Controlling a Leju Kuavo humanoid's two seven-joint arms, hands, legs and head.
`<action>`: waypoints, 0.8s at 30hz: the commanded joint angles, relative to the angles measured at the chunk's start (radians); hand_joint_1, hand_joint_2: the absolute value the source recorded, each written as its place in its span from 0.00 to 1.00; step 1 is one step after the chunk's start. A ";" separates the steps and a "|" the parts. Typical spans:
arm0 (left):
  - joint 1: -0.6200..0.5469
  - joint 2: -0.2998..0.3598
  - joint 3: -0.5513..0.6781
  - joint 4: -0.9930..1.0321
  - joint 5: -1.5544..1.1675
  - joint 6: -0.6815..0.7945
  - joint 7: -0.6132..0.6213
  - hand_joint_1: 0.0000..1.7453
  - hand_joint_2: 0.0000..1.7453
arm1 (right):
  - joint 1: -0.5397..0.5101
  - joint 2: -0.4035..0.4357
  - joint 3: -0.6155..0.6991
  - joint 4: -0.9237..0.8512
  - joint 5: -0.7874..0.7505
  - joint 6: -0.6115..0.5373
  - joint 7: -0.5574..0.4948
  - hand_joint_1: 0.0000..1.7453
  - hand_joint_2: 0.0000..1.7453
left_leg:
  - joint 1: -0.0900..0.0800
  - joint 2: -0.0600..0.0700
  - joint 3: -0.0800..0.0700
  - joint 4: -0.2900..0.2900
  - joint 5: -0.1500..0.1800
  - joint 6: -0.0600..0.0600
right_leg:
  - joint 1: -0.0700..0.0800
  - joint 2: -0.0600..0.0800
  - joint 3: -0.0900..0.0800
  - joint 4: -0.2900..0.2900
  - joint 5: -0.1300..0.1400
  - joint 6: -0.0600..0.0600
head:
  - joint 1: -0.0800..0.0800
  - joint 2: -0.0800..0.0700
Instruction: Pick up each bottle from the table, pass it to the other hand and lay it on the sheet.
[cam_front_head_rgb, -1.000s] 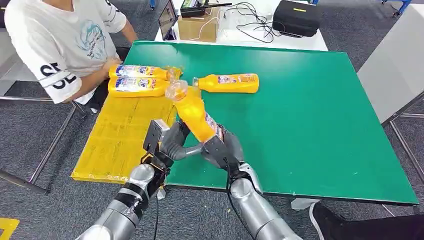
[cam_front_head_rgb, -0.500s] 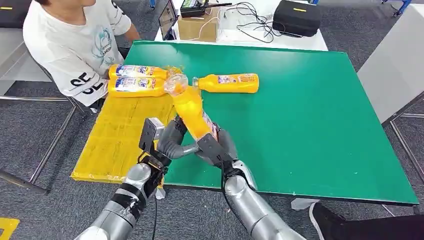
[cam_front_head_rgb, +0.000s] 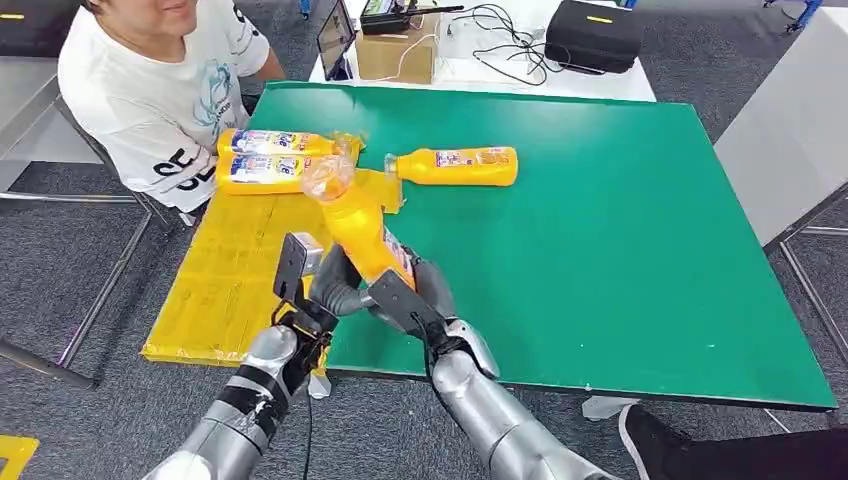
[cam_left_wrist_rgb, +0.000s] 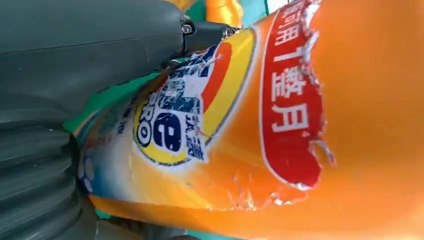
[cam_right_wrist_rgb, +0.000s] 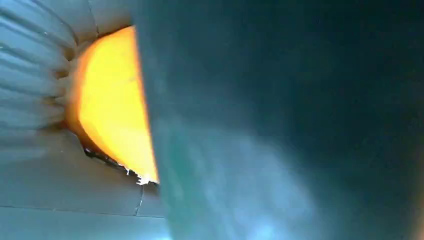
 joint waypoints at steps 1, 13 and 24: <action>-0.116 0.003 -0.052 0.193 -0.012 0.057 0.012 0.00 1.00 | -0.035 0.005 0.163 0.052 -0.033 0.007 0.016 1.00 1.00 | 0.001 -0.001 0.004 0.001 -0.003 -0.001 | 0.001 -0.002 0.005 0.001 -0.003 -0.002 | 0.000 0.000; -0.081 0.002 0.015 0.113 0.001 0.099 -0.049 1.00 1.00 | -0.032 0.001 0.138 0.055 -0.046 -0.003 -0.003 0.00 1.00 | 0.001 0.000 0.003 0.000 -0.002 -0.001 | 0.001 -0.001 0.004 0.000 -0.002 -0.001 | 0.000 0.000; -0.082 0.017 0.054 0.103 0.000 0.139 -0.072 1.00 1.00 | -0.019 -0.015 0.098 0.015 -0.073 -0.017 -0.032 0.00 1.00 | 0.001 -0.001 0.002 0.000 -0.001 -0.001 | 0.001 -0.001 0.003 0.000 -0.001 -0.001 | 0.000 0.000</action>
